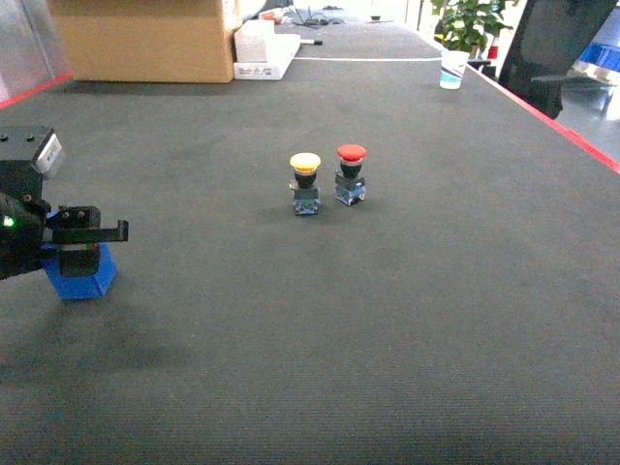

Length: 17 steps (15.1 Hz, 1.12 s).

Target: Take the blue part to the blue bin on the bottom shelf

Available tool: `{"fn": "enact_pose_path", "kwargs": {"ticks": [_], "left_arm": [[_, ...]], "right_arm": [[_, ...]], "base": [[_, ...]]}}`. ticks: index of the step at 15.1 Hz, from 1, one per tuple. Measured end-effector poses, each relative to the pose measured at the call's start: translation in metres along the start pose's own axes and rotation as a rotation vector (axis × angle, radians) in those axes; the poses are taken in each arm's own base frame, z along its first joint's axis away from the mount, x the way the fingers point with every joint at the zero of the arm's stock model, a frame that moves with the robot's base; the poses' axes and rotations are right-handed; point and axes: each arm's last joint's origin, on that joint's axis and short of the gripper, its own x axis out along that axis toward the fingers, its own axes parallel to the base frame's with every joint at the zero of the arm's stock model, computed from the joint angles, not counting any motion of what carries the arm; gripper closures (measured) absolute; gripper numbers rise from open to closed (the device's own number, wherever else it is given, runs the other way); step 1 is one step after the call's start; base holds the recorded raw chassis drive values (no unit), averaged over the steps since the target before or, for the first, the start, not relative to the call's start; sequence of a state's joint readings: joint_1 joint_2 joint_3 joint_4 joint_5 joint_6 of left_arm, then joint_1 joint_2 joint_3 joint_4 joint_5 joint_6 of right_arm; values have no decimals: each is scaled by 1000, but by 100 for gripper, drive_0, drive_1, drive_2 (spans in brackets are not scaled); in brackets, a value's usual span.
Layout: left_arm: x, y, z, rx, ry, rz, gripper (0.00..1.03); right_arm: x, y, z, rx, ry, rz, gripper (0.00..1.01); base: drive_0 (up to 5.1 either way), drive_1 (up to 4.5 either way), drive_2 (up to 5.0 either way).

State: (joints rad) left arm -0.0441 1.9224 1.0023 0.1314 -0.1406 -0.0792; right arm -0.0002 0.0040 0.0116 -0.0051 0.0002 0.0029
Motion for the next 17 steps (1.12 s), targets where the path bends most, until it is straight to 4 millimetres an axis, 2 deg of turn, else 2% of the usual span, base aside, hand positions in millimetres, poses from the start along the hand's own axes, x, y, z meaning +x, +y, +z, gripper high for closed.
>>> {"fn": "enact_pose_path", "kwargs": {"ticks": [2, 3, 4, 6, 7, 12, 15, 17], "left_arm": [[-9, 2, 7, -10, -61, 9, 58], [-28, 2, 13, -12, -135, 21, 58], [-56, 3, 20, -26, -220, 7, 58], [-132, 2, 28, -37, -442, 8, 58], [-160, 4, 18, -30, -489, 10, 58], [-249, 19, -47, -43, -592, 53, 58], [-285, 28, -79, -84, -632, 83, 58], [-295, 27, -96, -98, -636, 47, 58]], "right_arm": [[0, 0, 0, 0, 0, 0, 3], [0, 0, 0, 0, 0, 0, 3], [0, 0, 0, 0, 0, 0, 3], [0, 0, 0, 0, 0, 0, 3], [0, 0, 0, 0, 0, 0, 3], [0, 0, 0, 0, 0, 0, 3], [0, 0, 0, 0, 0, 0, 3], [0, 0, 0, 0, 0, 0, 3]], "base": [[0, 0, 0], [0, 0, 0], [0, 0, 0], [0, 0, 0], [0, 0, 0], [0, 0, 0], [0, 0, 0], [0, 0, 0]]}}
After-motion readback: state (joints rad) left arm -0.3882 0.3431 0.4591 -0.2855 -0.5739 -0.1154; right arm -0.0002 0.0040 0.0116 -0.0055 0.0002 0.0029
